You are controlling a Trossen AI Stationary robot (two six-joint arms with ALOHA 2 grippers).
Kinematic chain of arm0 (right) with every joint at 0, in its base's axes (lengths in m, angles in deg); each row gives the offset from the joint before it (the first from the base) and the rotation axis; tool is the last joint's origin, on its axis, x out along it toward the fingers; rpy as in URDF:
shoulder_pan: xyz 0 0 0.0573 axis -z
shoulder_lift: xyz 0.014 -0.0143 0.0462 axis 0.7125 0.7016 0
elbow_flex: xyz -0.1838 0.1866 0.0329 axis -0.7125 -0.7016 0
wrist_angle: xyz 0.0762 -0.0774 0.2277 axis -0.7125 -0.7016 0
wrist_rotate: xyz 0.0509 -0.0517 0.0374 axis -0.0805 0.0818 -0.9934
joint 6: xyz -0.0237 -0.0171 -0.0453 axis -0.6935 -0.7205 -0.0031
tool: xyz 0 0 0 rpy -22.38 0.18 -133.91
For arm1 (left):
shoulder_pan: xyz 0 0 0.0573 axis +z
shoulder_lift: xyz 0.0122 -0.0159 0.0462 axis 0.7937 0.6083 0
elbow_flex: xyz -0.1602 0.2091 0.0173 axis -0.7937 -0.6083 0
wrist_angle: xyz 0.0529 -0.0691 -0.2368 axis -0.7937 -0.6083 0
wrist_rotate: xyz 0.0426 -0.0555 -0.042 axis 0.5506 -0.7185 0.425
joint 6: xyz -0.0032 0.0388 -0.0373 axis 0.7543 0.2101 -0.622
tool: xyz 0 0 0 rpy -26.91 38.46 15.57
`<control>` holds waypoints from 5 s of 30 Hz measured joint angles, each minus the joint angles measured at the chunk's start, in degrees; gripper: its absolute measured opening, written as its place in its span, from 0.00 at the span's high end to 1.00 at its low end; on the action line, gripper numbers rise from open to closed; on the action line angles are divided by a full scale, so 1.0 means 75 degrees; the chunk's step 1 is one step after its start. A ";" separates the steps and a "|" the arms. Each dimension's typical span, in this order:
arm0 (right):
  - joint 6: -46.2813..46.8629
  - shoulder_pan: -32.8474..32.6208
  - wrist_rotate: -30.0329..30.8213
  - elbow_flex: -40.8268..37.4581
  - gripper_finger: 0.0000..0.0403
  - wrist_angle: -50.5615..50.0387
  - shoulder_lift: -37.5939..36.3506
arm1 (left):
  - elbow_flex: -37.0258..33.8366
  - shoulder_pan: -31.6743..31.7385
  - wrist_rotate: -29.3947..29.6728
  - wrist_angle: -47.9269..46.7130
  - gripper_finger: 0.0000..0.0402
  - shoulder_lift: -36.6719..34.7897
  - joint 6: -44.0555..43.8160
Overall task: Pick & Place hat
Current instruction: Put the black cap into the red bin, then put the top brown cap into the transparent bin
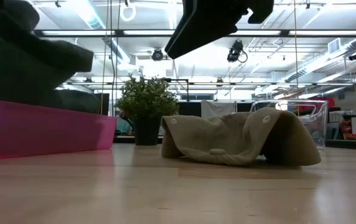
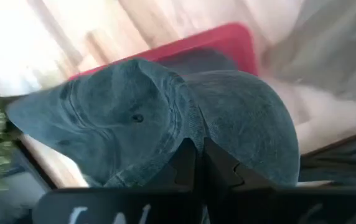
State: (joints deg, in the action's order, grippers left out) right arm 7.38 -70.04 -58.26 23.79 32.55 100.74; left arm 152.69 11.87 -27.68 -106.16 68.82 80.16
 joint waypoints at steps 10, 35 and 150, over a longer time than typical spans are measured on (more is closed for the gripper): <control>0.0074 0.0006 -0.0020 0.0000 0.54 0.0019 0.0001 | -0.2557 -0.0114 0.0277 0.2202 0.98 -0.0792 0.0401; 0.0188 0.0023 -0.0020 -0.0003 0.54 -0.0022 0.0001 | -0.2469 0.0393 0.0564 0.3093 0.54 -0.0756 -0.3821; 0.1923 0.3000 0.4067 -0.1185 1.00 -0.7449 -0.2784 | -0.4175 0.2150 0.2669 0.9238 0.59 -0.0759 -0.2524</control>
State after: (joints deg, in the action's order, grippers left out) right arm 21.80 -47.54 -27.76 14.90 -23.32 79.86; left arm 121.38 28.00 -7.67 -36.88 63.13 61.23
